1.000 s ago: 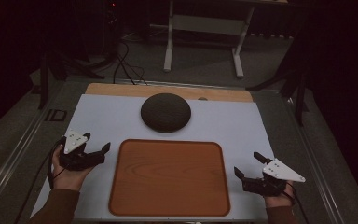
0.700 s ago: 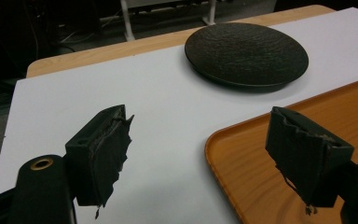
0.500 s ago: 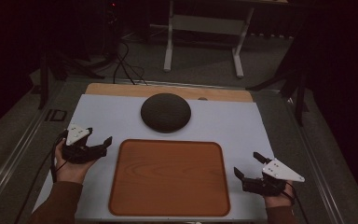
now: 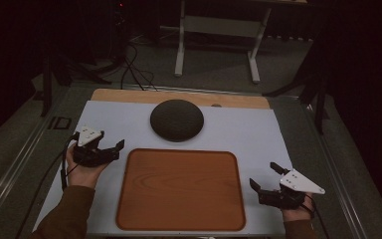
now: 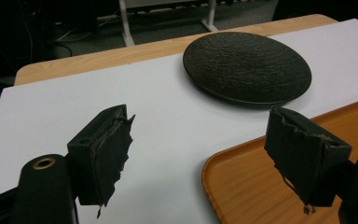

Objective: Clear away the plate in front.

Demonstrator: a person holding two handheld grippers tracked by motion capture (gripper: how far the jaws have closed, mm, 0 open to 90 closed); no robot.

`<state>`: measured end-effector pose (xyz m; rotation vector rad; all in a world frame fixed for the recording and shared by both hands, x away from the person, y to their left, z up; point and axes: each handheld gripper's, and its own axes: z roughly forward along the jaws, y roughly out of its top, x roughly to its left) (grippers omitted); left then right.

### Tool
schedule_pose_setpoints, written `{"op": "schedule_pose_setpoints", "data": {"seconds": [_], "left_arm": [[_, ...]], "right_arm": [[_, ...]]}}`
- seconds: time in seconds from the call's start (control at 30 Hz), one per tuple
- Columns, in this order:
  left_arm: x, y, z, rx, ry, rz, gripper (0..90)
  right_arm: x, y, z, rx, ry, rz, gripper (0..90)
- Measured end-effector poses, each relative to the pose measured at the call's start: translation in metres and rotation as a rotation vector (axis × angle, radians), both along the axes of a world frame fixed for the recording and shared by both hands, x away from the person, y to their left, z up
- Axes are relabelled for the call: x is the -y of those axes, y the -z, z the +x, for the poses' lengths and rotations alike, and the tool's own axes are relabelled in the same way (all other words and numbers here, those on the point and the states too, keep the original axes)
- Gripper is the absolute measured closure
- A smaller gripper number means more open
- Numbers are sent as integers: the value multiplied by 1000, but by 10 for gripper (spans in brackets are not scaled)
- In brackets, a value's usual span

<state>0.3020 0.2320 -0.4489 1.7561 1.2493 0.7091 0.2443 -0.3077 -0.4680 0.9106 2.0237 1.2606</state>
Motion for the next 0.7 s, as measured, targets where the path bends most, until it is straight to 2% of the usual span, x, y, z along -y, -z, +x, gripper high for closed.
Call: {"op": "schedule_pose_setpoints", "data": {"seconds": [0.17, 0.53, 0.7], "left_arm": [[4, 0, 6, 2, -4, 12, 244], [9, 3, 21, -6, -5, -27, 248], [12, 4, 27, -11, 1, -28, 248]], "right_arm": [[0, 0, 0, 0, -1, -1, 104], [-1, 0, 0, 1, -3, -7, 104], [-1, 0, 0, 2, -4, -12, 104]]}}
